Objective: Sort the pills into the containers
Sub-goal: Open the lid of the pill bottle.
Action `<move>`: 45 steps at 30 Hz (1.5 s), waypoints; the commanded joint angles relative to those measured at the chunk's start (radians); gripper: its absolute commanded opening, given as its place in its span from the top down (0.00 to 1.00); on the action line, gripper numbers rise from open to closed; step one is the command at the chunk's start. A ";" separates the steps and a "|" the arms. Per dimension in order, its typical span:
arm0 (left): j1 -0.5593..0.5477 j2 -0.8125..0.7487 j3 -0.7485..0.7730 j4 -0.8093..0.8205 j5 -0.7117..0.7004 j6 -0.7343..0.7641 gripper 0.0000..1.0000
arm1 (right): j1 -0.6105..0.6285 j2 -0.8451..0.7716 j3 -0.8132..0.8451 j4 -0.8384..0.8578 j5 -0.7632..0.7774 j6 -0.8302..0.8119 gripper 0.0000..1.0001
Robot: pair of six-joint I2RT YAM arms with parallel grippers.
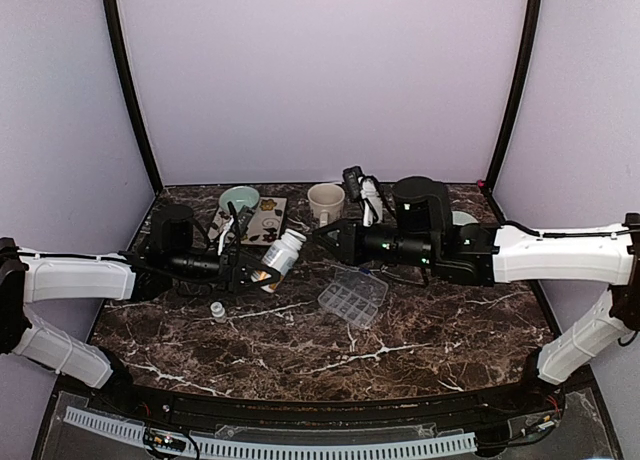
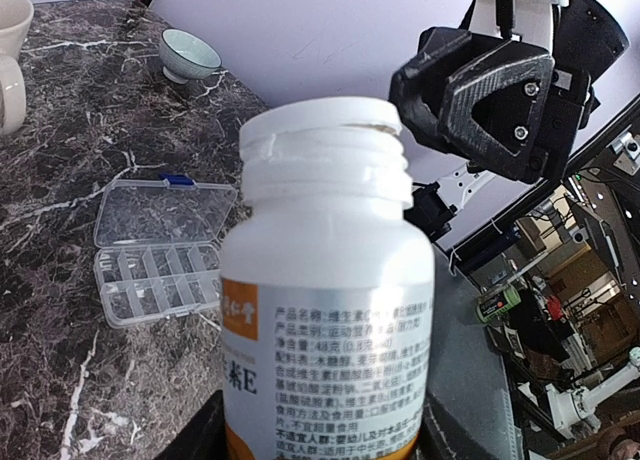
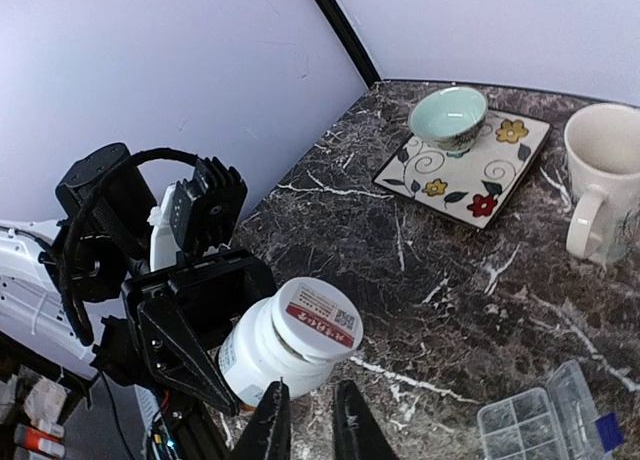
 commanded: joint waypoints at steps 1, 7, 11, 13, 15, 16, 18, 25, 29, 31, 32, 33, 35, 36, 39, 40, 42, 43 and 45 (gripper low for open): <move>-0.004 -0.028 0.039 -0.019 -0.020 0.037 0.93 | 0.021 0.007 -0.017 0.045 0.016 0.017 0.88; -0.047 -0.013 0.063 -0.064 -0.044 0.075 0.94 | 0.024 0.033 -0.004 0.047 0.004 0.018 0.95; -0.059 -0.006 0.074 -0.083 -0.062 0.096 0.94 | 0.023 0.053 0.000 0.051 0.000 0.021 0.97; -0.064 -0.003 0.078 -0.097 -0.070 0.109 0.95 | 0.024 0.059 0.000 0.056 0.001 0.024 0.97; -0.069 0.002 0.084 -0.107 -0.078 0.119 0.95 | 0.024 0.061 -0.003 0.060 0.001 0.026 0.97; -0.070 0.004 0.086 -0.112 -0.080 0.124 0.95 | 0.024 0.061 -0.004 0.059 0.001 0.027 0.97; -0.076 0.011 0.092 -0.122 -0.088 0.133 0.95 | 0.024 0.063 -0.005 0.060 0.002 0.028 0.97; -0.081 0.018 0.093 -0.128 -0.120 0.149 0.98 | 0.025 0.041 -0.034 0.067 0.008 0.044 0.98; -0.082 0.020 0.092 -0.124 -0.123 0.151 0.98 | 0.034 0.019 -0.066 0.075 0.022 0.057 0.98; -0.082 0.022 0.093 -0.122 -0.123 0.152 0.99 | 0.039 0.013 -0.080 0.081 0.023 0.062 0.98; -0.082 0.023 0.093 -0.121 -0.123 0.152 0.99 | 0.041 0.011 -0.087 0.084 0.022 0.067 0.98; -0.082 0.024 0.093 -0.120 -0.123 0.151 0.99 | 0.041 0.012 -0.091 0.087 0.020 0.068 0.98; -0.084 0.025 0.093 -0.119 -0.123 0.152 0.99 | 0.043 0.015 -0.098 0.092 0.020 0.074 0.98; -0.087 0.027 0.094 -0.120 -0.123 0.153 0.99 | 0.043 0.015 -0.100 0.095 0.021 0.075 0.98; -0.093 0.032 0.096 -0.130 -0.123 0.161 0.99 | 0.044 0.018 -0.097 0.097 0.026 0.071 0.98; -0.096 0.034 0.098 -0.134 -0.123 0.164 0.99 | 0.044 0.018 -0.095 0.095 0.028 0.070 0.98; -0.104 0.037 0.104 -0.150 -0.161 0.180 0.99 | 0.043 0.021 -0.091 0.093 0.035 0.066 0.98; -0.107 0.038 0.106 -0.156 -0.168 0.186 0.99 | 0.041 0.023 -0.090 0.091 0.037 0.064 0.98; -0.114 0.041 0.109 -0.167 -0.176 0.193 0.99 | 0.038 0.026 -0.090 0.090 0.038 0.063 0.98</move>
